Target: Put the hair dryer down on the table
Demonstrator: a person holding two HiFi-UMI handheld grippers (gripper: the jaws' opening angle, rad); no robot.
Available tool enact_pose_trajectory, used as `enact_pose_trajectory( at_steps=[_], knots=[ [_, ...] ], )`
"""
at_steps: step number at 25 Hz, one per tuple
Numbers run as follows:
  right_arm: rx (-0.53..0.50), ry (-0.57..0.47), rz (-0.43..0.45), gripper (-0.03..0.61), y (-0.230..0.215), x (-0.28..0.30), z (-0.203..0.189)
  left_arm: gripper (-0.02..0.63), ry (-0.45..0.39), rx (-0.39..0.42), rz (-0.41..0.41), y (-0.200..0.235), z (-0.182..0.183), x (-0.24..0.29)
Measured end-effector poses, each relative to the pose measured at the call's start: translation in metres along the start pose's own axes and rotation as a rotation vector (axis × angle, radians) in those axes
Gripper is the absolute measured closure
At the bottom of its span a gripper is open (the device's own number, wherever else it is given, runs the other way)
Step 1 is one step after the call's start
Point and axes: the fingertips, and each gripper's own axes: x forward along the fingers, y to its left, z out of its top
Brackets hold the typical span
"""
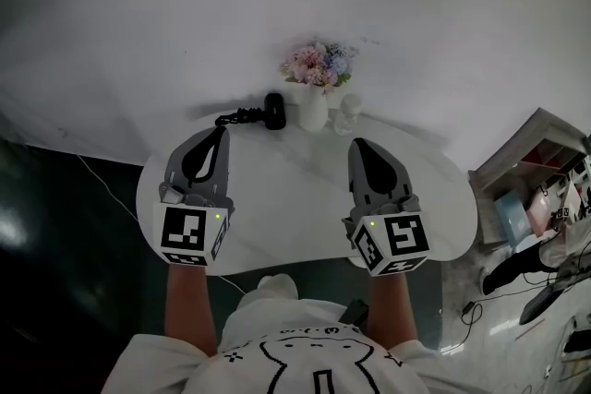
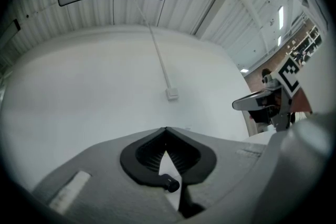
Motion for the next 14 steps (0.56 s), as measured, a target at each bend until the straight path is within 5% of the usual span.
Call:
enact_pose_trajectory(
  at_steps=[14],
  knots=[
    [-0.019, 0.014, -0.012, 0.578, -0.010, 0.000, -0.006, 0.597, 0.003, 0.025, 0.004, -0.009, -0.001, 0.014]
  ],
)
